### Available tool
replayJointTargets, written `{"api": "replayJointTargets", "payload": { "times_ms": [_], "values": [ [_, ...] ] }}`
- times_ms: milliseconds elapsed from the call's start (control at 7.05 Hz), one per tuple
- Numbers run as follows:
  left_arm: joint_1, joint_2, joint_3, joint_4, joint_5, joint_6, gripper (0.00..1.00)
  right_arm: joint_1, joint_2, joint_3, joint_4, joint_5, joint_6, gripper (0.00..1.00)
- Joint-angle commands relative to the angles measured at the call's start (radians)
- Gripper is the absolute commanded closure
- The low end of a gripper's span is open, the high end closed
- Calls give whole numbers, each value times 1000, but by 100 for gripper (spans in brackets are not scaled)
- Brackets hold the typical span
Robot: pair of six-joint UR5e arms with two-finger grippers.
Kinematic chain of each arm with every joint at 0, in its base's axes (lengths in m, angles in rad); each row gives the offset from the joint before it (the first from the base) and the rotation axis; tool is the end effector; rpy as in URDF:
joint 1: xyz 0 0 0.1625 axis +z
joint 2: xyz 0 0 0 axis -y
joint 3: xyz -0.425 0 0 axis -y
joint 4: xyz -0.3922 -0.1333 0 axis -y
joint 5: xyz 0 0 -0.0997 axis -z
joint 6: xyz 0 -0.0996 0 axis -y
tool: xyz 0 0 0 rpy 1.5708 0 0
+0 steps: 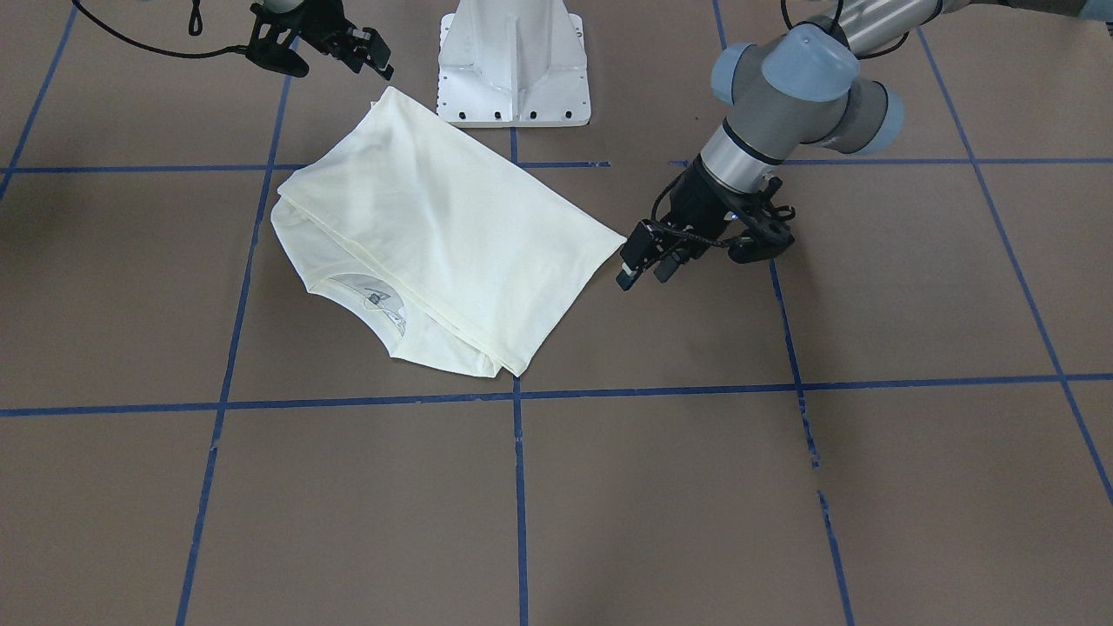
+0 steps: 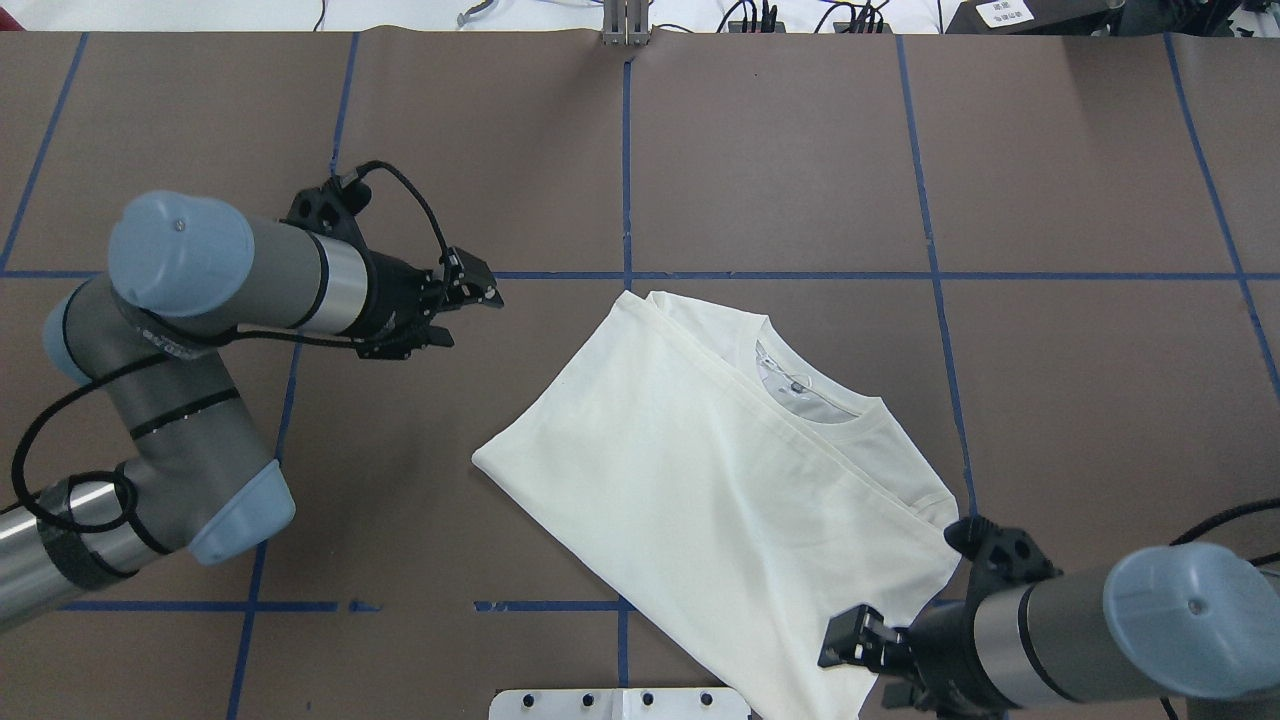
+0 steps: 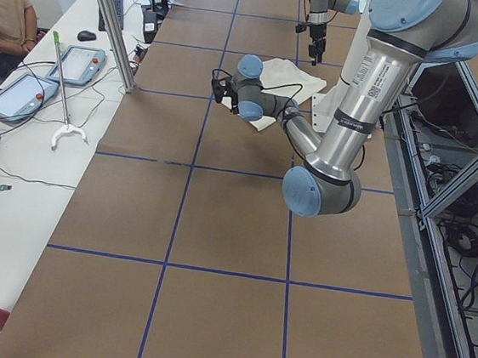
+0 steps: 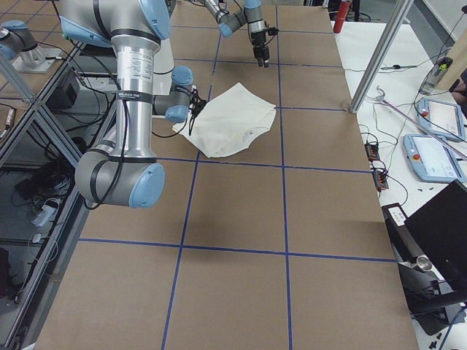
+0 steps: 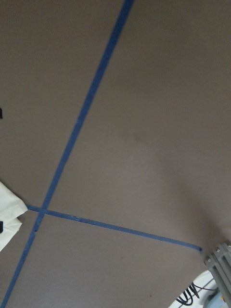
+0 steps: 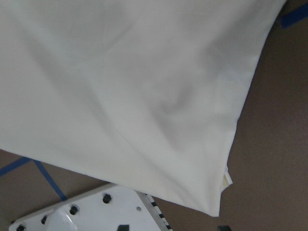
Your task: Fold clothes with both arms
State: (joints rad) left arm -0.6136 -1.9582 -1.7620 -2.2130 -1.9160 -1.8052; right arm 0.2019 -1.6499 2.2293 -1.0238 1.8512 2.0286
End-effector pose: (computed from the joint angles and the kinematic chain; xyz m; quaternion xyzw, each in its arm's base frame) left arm 0.4423 -0.4333 0.2800 -0.0318 0.5811 -0.2424 0.7763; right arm -0.3941 -0.1886 0.3226 -0.1847 -0.5093 0.2006 0.8163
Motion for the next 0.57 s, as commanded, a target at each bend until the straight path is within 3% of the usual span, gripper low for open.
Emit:
{"api": "replayJointTargets", "payload": {
  "times_ms": [0,426],
  "values": [
    [143,41,5,7,59,-77,23,146,54,-75,1,-20,-46,0],
    [186,33,12,30,121,-80,26,151,82,-85,-1,-21,-50,0]
  ]
}}
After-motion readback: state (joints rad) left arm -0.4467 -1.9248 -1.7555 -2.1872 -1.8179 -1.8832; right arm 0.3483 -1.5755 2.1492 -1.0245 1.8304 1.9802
